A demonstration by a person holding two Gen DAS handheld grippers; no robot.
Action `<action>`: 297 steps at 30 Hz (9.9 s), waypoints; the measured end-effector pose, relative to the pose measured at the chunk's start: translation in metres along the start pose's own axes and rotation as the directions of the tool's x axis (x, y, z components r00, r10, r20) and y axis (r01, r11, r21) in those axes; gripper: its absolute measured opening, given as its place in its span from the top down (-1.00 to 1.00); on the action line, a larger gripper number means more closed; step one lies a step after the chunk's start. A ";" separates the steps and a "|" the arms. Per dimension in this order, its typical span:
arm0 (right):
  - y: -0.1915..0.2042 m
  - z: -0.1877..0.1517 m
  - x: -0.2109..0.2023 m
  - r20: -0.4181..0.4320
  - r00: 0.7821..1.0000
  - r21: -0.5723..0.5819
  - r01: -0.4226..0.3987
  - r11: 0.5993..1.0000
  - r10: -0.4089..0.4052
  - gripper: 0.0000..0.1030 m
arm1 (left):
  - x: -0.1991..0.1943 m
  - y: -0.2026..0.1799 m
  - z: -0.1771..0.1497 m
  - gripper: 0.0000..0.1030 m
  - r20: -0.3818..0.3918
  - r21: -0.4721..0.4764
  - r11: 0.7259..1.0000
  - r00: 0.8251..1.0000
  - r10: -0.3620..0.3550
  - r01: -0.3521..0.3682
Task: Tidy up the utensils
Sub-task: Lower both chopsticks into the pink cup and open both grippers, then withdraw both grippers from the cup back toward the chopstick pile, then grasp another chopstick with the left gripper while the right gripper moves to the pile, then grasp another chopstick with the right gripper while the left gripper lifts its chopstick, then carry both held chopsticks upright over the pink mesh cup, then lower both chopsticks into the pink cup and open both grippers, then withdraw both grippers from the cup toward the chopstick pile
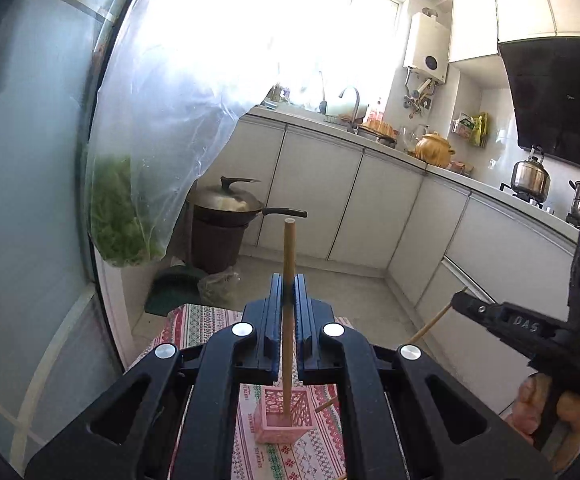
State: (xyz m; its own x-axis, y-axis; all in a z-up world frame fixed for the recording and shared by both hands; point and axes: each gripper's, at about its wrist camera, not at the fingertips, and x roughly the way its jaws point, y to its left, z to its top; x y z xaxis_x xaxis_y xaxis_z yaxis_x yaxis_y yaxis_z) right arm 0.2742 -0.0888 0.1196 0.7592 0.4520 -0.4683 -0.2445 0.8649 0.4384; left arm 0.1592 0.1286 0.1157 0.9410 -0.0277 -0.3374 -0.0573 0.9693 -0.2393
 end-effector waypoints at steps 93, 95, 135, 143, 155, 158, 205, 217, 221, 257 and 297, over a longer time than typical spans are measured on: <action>-0.225 -0.158 -0.094 -0.348 0.851 0.388 0.512 0.767 -0.393 -0.87 | 0.238 -0.167 -0.274 -0.55 -0.831 0.312 0.915 0.539 0.133 0.255; -0.226 -0.161 -0.089 -0.370 0.849 0.384 0.510 0.770 -0.377 -0.87 | 0.247 -0.170 -0.283 -0.24 -0.853 0.301 0.916 0.505 0.133 0.266; -0.232 -0.249 0.034 -0.662 0.719 0.489 0.628 0.605 -0.211 0.66 | 0.072 -0.066 -0.174 0.87 -0.571 0.370 0.911 0.818 0.070 0.181; -0.236 -0.245 0.033 -0.653 0.730 0.519 0.626 0.582 -0.203 0.66 | 0.071 -0.062 -0.169 0.87 -0.565 0.357 0.917 0.823 0.062 0.176; -0.217 -0.243 0.054 -0.643 0.699 0.392 0.653 0.649 -0.315 0.76 | 0.065 -0.059 -0.166 0.87 -0.545 0.353 0.923 0.836 0.068 0.155; -0.223 -0.245 0.046 -0.621 0.729 0.428 0.625 0.653 -0.290 0.87 | 0.060 -0.055 -0.158 0.87 -0.536 0.321 0.934 0.843 0.040 0.160; -0.084 -0.022 -0.058 0.068 0.995 0.236 0.056 0.970 -0.074 0.89 | 0.048 -0.021 -0.010 0.88 -0.135 0.064 0.998 0.991 0.017 -0.009; -0.056 -0.023 -0.028 0.018 1.000 0.181 0.015 0.983 -0.018 0.89 | 0.071 0.004 -0.023 0.50 -0.210 0.011 0.999 0.977 0.047 -0.046; -0.044 -0.024 -0.017 0.003 1.000 0.154 0.016 0.988 -0.016 0.89 | 0.058 0.009 -0.019 0.40 -0.197 0.001 0.998 0.978 0.066 -0.067; -0.001 -0.044 0.029 0.012 0.993 -0.006 0.116 0.993 -0.116 0.32 | 0.038 0.010 -0.035 0.21 -0.200 0.079 0.989 0.970 0.140 -0.126; -0.172 -0.103 -0.059 -0.158 0.896 0.318 0.445 0.837 -0.416 -0.87 | 0.111 -0.088 -0.184 -0.86 -0.645 0.374 0.903 0.759 0.088 0.213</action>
State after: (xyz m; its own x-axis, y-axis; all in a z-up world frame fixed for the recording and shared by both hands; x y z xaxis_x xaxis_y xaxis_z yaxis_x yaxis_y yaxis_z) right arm 0.2097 -0.2418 -0.0074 0.6864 0.0795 -0.7228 0.3249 0.8557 0.4027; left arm 0.2077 -0.0049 -0.0688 0.4938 -0.0933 -0.8645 0.2735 0.9604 0.0526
